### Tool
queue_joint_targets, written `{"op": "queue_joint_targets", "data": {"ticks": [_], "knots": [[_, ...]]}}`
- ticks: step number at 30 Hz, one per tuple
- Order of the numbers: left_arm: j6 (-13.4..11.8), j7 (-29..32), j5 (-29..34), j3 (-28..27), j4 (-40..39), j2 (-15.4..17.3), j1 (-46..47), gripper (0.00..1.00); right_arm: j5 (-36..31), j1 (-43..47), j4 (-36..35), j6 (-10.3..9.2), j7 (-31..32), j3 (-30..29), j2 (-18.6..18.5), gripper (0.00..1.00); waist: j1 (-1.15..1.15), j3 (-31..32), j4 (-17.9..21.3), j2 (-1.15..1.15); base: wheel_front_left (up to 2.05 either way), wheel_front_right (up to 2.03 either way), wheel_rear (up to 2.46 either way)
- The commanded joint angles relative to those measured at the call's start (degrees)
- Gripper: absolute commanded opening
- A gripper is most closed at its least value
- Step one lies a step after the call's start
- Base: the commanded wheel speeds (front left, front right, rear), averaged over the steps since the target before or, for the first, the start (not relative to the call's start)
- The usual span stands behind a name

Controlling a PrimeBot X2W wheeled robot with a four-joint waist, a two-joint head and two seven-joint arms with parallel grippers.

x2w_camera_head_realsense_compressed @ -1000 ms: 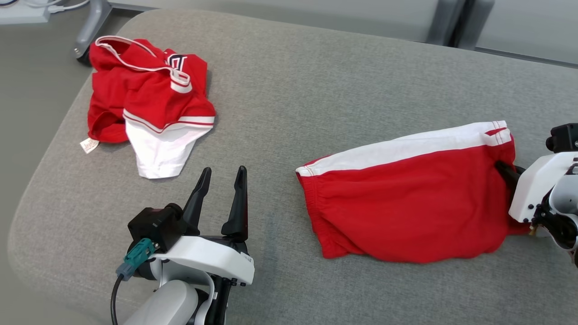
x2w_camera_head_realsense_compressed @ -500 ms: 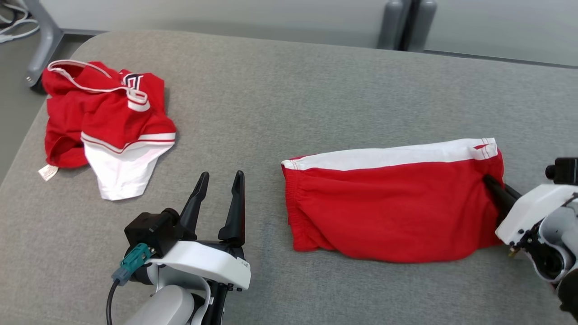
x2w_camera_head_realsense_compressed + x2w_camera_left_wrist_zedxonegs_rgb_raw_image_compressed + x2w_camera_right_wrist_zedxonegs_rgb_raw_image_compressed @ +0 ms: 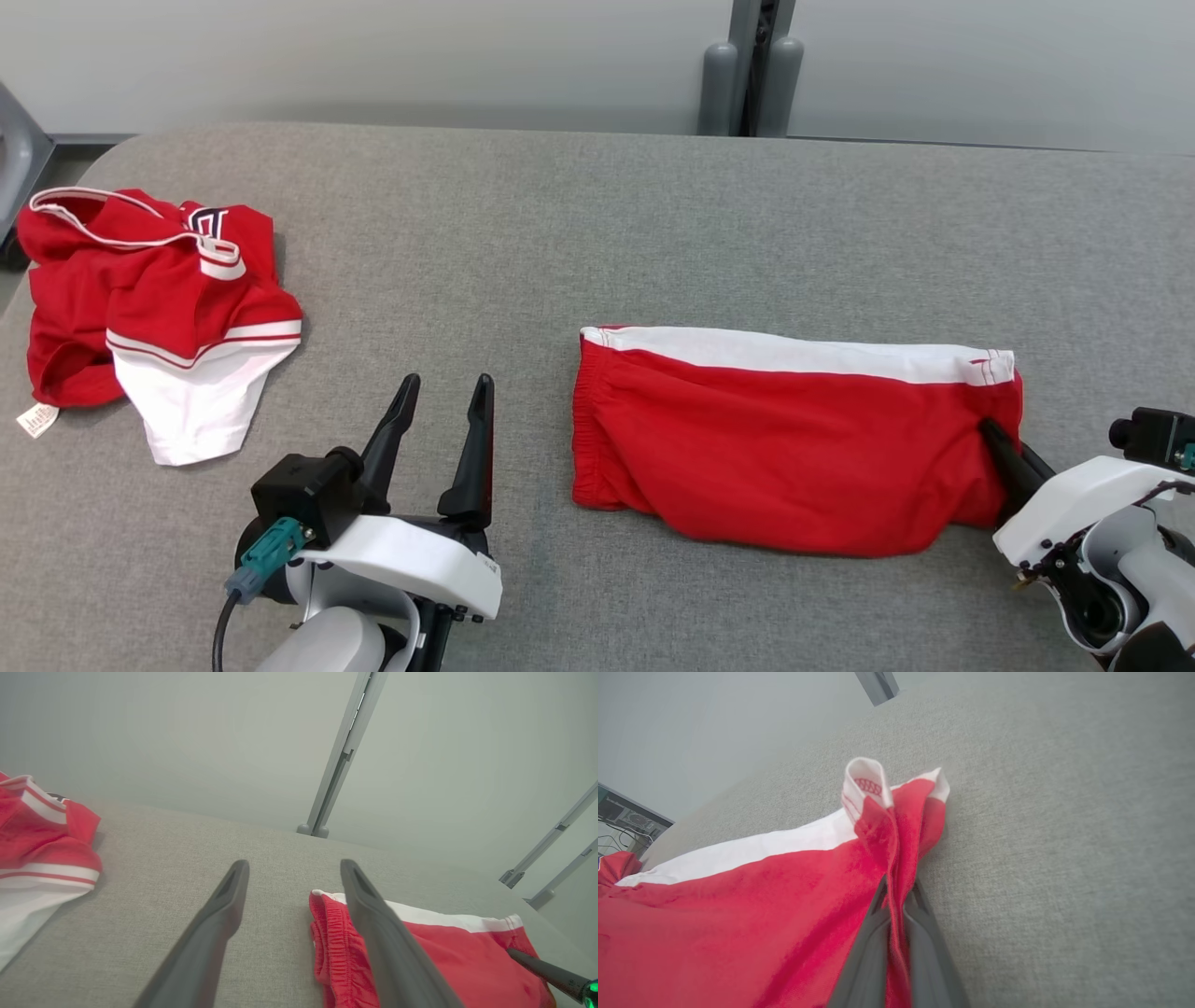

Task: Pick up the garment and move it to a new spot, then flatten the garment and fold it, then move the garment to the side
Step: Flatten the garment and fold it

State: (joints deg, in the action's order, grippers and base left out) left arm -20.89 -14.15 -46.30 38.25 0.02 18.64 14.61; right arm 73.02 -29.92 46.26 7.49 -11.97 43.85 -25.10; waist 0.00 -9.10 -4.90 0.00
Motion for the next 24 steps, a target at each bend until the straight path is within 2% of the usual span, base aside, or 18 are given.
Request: {"op": "queue_joint_targets", "data": {"ticks": [1, 12, 24], "knots": [[-0.4, 0.2, 0.5, 0.0, 0.2, 0.5, 0.0, 1.00, -0.5, 0.4, 0.3, 0.00, -0.3, -0.2, 0.1, 0.00, 0.00, 0.4, 0.4, 0.00, 0.00, 0.00, 0.00], [-0.9, 0.8, 1.4, 1.0, 1.0, 1.5, -0.3, 1.00, -1.6, -1.2, 2.3, 0.00, 1.9, -0.3, 0.8, 0.00, 0.00, 2.0, 1.0, 0.00, 0.00, 0.00, 0.00], [-2.2, 0.1, 3.1, 1.0, 2.5, 2.0, -0.2, 1.00, -0.2, -2.5, -1.0, 0.01, 7.0, -2.2, -3.1, 0.00, 0.00, 3.9, 0.4, 0.00, 0.00, 0.00, 0.00]]}}
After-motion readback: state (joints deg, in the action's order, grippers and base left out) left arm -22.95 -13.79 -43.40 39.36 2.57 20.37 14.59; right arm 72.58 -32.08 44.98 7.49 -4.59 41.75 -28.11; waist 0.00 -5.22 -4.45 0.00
